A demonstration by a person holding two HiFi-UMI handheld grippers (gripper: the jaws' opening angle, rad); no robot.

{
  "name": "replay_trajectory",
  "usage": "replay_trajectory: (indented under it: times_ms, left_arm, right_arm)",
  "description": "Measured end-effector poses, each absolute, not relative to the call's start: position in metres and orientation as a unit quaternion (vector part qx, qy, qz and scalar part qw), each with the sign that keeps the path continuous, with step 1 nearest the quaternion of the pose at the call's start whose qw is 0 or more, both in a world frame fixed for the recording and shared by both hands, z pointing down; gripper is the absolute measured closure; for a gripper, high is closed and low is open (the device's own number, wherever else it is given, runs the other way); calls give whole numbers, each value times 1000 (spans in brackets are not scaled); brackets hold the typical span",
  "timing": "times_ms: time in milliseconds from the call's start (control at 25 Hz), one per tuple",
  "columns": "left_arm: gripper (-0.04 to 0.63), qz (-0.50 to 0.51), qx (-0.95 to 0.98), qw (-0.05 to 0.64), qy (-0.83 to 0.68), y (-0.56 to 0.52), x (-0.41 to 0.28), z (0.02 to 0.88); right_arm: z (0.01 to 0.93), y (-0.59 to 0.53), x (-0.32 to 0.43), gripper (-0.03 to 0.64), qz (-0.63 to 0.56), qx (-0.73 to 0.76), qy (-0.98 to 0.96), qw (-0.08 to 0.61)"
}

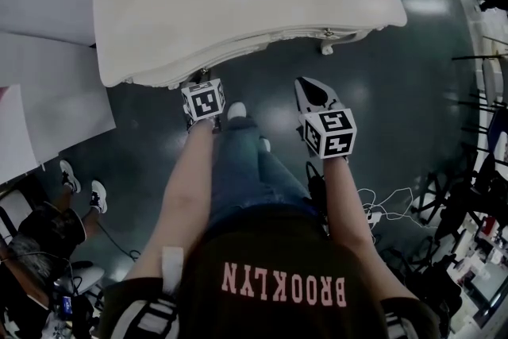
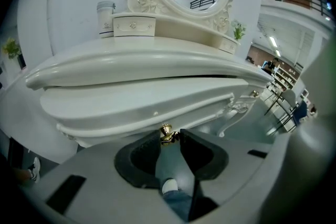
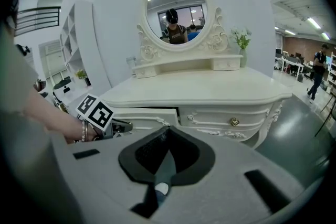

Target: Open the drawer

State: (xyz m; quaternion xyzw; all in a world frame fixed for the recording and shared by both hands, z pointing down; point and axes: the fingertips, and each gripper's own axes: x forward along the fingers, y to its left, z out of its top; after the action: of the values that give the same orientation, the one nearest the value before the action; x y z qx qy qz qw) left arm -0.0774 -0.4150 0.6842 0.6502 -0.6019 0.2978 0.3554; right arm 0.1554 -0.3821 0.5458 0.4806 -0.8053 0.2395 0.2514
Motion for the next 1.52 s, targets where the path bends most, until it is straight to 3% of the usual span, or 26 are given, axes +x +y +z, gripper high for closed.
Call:
replay_trajectory:
  times_ms: [1520]
  left_arm:
    - [482,304,643,371,-596,-282,-40,700]
  right_arm:
    - [539,-262,195,620,208,443,-835,250]
